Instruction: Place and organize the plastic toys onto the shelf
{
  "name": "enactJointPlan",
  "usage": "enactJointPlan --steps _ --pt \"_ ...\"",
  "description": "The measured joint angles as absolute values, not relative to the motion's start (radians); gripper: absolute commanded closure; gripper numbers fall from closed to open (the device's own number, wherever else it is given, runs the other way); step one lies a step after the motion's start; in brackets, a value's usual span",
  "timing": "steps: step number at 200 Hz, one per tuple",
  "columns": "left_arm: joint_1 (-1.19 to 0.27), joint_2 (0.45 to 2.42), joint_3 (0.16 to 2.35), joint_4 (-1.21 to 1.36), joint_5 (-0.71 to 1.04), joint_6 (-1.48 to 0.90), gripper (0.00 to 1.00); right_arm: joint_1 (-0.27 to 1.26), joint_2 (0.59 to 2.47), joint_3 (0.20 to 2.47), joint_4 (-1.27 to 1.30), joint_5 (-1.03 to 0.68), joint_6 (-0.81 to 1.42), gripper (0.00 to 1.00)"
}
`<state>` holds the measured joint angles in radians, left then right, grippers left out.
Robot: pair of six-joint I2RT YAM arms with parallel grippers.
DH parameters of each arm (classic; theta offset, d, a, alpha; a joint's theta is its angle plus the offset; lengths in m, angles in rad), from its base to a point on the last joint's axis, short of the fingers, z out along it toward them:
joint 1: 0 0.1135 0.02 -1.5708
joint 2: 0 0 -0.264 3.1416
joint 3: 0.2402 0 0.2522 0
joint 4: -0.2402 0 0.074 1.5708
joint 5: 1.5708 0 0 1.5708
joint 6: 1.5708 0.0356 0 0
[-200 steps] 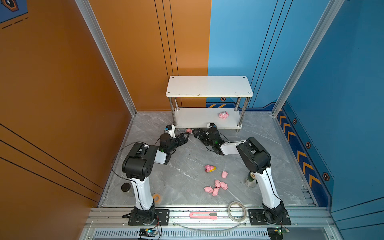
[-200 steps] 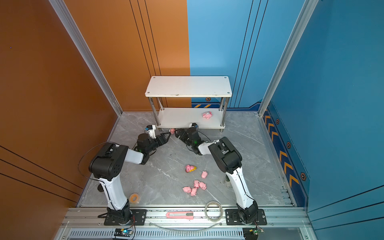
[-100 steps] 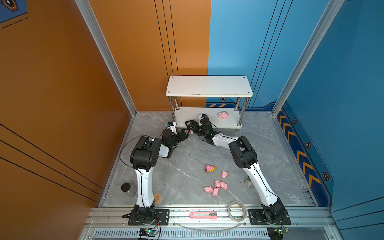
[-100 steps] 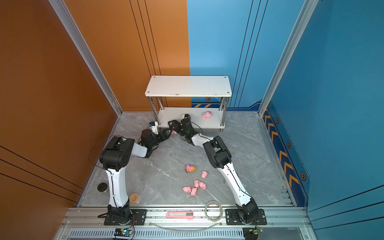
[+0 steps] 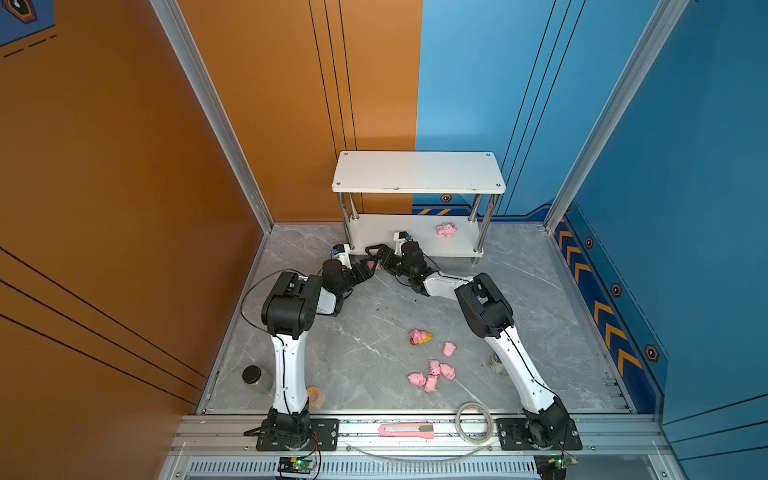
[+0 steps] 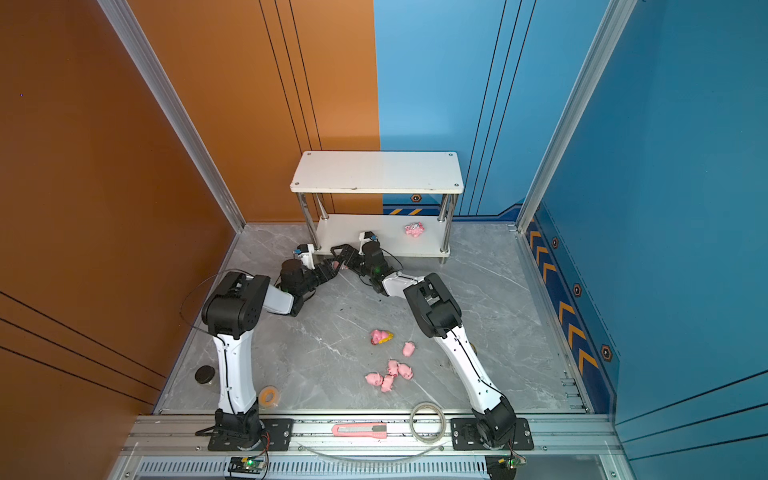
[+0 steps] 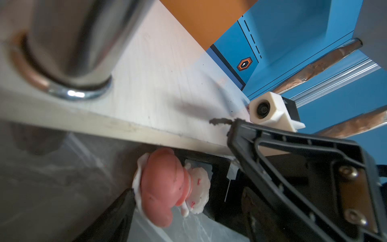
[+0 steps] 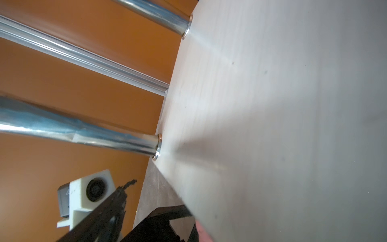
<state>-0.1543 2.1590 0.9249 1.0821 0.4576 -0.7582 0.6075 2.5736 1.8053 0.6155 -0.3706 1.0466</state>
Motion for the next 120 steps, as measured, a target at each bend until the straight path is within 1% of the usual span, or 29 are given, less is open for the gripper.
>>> enactJointPlan --steps 61,98,120 --pt "-0.207 1.98 0.611 1.176 0.454 -0.808 0.2 0.679 2.348 1.381 0.778 -0.363 1.098 0.06" --pt "-0.282 1.801 0.383 1.175 0.453 -0.818 0.2 0.744 2.153 1.063 0.854 -0.334 1.111 0.06" --pt "-0.302 1.679 0.311 1.118 0.454 -0.812 0.19 0.763 2.051 0.946 0.854 -0.326 1.113 0.06"
